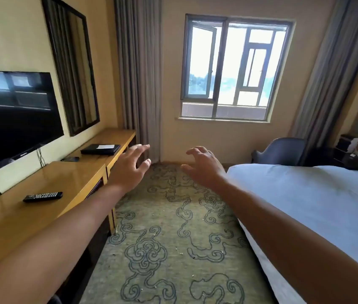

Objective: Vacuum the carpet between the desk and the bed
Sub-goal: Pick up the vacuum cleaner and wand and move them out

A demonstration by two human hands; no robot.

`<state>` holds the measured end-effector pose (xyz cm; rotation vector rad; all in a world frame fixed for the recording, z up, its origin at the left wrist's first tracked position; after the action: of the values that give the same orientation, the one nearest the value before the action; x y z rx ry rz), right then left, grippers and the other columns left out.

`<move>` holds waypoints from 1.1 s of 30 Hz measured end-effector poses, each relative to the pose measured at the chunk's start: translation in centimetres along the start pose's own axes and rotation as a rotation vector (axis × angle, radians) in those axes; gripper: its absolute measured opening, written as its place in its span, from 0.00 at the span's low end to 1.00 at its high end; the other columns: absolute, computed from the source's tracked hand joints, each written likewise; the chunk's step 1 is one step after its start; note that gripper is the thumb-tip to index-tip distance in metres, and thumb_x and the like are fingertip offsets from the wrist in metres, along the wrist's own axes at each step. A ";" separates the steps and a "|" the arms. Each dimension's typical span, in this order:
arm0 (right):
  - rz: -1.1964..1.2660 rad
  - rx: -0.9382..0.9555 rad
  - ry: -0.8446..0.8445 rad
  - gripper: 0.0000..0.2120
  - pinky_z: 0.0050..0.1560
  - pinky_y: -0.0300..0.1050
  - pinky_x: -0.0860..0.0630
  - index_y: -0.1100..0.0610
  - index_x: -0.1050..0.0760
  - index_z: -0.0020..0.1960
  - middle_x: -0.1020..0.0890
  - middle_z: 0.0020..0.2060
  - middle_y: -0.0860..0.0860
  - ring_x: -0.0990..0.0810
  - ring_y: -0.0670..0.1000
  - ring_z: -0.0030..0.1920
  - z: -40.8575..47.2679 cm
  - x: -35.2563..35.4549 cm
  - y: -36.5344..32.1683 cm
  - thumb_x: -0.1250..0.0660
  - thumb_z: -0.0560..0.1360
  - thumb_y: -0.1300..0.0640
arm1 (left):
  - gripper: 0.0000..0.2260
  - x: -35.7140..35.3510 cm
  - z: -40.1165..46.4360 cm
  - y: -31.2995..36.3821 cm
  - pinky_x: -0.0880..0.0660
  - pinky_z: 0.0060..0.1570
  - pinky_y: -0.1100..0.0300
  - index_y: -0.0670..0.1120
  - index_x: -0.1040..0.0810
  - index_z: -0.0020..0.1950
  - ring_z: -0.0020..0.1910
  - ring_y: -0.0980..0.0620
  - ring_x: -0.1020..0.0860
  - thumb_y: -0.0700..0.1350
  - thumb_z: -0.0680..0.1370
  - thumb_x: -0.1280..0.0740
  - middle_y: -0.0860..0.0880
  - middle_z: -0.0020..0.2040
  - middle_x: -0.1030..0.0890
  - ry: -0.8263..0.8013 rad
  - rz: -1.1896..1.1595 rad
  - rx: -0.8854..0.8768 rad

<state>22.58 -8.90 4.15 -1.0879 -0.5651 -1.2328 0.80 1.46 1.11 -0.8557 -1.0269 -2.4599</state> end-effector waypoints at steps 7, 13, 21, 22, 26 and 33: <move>0.026 0.085 -0.053 0.25 0.63 0.49 0.29 0.51 0.25 0.68 0.27 0.69 0.48 0.30 0.52 0.67 1.2 -1.9 -0.4 0.33 0.73 0.45 | 0.15 -0.3 -1.8 -0.2 0.34 0.69 0.51 0.53 0.22 0.69 0.72 0.48 0.32 0.49 0.81 0.35 0.52 0.73 0.28 0.073 0.124 0.098; 0.138 0.267 -0.088 0.29 0.62 0.48 0.28 0.50 0.29 0.72 0.27 0.70 0.47 0.28 0.50 0.68 1.1 -4.7 -1.6 0.32 0.72 0.45 | 0.14 -0.5 -7.0 -1.4 0.39 0.64 0.62 0.54 0.21 0.65 0.70 0.52 0.31 0.49 0.80 0.34 0.54 0.71 0.27 0.172 0.154 0.270; 0.261 0.548 -0.254 0.29 0.64 0.51 0.30 0.53 0.29 0.72 0.28 0.70 0.50 0.31 0.53 0.69 -2.1 -10.0 -10.1 0.32 0.72 0.45 | 0.21 4.5 -17.3 -3.4 0.34 0.70 0.52 0.53 0.27 0.73 0.72 0.51 0.32 0.53 0.80 0.36 0.52 0.74 0.30 0.197 0.282 0.451; 0.274 0.592 -0.279 0.30 0.64 0.51 0.30 0.53 0.30 0.72 0.28 0.70 0.50 0.31 0.53 0.69 -2.6 -10.9 -11.5 0.32 0.73 0.45 | 0.21 5.5 -18.6 -3.7 0.34 0.70 0.52 0.53 0.27 0.73 0.71 0.51 0.31 0.54 0.79 0.37 0.52 0.73 0.29 0.219 0.308 0.472; 0.291 0.750 -0.379 0.30 0.63 0.52 0.28 0.52 0.31 0.73 0.29 0.71 0.51 0.32 0.54 0.70 -5.5 -14.7 -18.2 0.31 0.74 0.44 | 0.25 8.9 -24.9 -5.9 0.34 0.71 0.51 0.58 0.34 0.76 0.73 0.50 0.33 0.54 0.79 0.34 0.54 0.75 0.32 0.253 0.364 0.631; 0.334 0.974 -0.536 0.33 0.59 0.51 0.25 0.48 0.35 0.75 0.30 0.71 0.48 0.30 0.53 0.68 -12.8 -20.2 -30.7 0.31 0.73 0.45 | 0.26 14.4 -36.4 -10.4 0.31 0.67 0.52 0.56 0.36 0.77 0.70 0.49 0.30 0.54 0.80 0.36 0.53 0.74 0.31 0.366 0.520 0.860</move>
<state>-14.57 -9.51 -7.48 -0.6025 -1.1764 -0.2505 -30.00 -19.09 -15.27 -0.3035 -1.3301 -1.4391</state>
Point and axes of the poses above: each hand's wrist, its own z-axis towards the middle knuckle, its own x-axis out of the back of the hand, y = z × x, the point moved 2 cm from there along z, towards the middle knuckle
